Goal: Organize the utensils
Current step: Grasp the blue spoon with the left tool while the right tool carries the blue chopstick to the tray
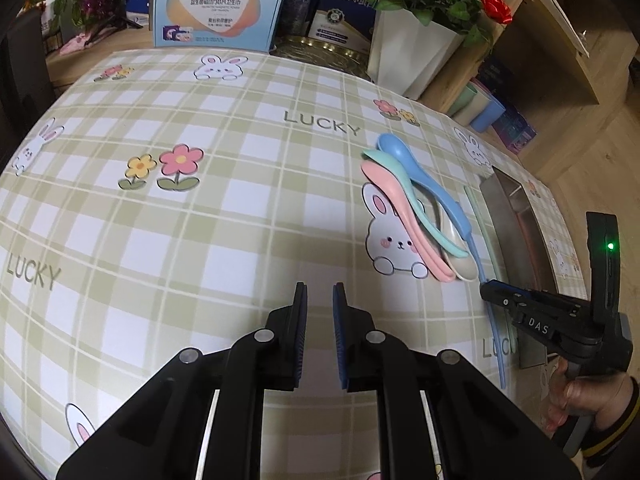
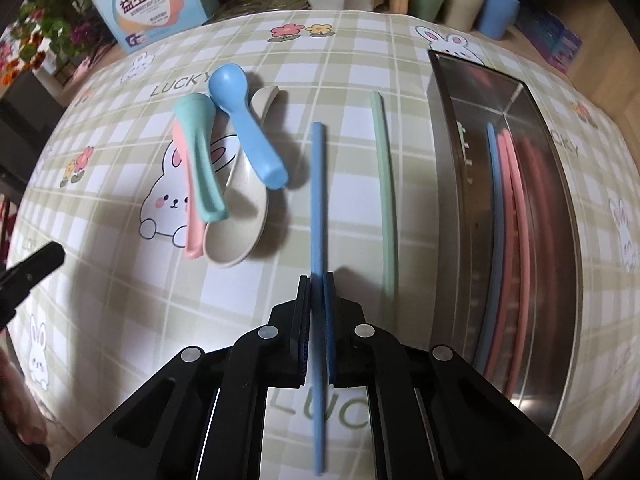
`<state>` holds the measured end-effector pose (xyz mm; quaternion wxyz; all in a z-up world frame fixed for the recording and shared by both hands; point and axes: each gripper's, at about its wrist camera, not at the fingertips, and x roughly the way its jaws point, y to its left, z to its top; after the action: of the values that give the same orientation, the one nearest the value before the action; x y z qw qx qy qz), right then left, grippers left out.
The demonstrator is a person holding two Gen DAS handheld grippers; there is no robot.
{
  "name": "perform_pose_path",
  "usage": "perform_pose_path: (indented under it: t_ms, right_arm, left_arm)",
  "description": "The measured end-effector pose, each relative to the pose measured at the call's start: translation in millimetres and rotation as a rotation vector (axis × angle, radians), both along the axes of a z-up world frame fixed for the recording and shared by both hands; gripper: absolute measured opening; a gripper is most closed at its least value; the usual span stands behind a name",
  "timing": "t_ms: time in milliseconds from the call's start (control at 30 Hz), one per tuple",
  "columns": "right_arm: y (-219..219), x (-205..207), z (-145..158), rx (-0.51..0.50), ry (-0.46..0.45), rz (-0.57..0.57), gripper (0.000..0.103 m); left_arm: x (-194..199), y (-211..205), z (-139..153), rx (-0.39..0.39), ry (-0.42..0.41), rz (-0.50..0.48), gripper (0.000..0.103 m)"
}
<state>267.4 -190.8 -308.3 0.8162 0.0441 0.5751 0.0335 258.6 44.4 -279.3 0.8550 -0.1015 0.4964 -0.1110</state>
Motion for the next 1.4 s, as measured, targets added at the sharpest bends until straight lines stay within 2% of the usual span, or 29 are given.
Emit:
perform_pose_path:
  t_ms: [267, 633, 733, 867, 1100, 1233, 1333, 1400]
  right_arm:
    - [8, -18, -1, -0.038, -0.046, 0.023, 0.006]
    - [4, -22, -2, -0.010, -0.080, 0.018, 0.006]
    - [0, -23, -2, 0.029, -0.083, 0.002, 0.006]
    - [-13, -30, -2, 0.169, -0.075, -0.046, 0.006]
    - [-27, -37, 35, 0.235, -0.202, -0.058, 0.006]
    - [-42, -39, 56, 0.271, -0.279, -0.082, 0.006]
    - [-55, -40, 67, 0.281, -0.325, -0.095, 0.006]
    - [-61, -39, 72, 0.276, -0.351, -0.096, 0.006]
  left_arm:
    - [-7, -6, -12, 0.002, 0.035, -0.002, 0.013]
    - [-15, -10, -13, 0.035, 0.036, 0.010, 0.013]
    - [-18, -10, -14, 0.034, 0.053, 0.012, 0.014]
    - [-23, -11, -15, 0.038, 0.070, 0.006, 0.017]
    - [-17, -17, -2, 0.061, 0.058, -0.012, 0.017]
    - [-4, -28, 12, 0.014, 0.052, -0.034, 0.017]
    - [9, -51, 19, -0.038, 0.053, -0.061, 0.017]
    - [21, -71, 21, -0.042, 0.056, -0.083, 0.017]
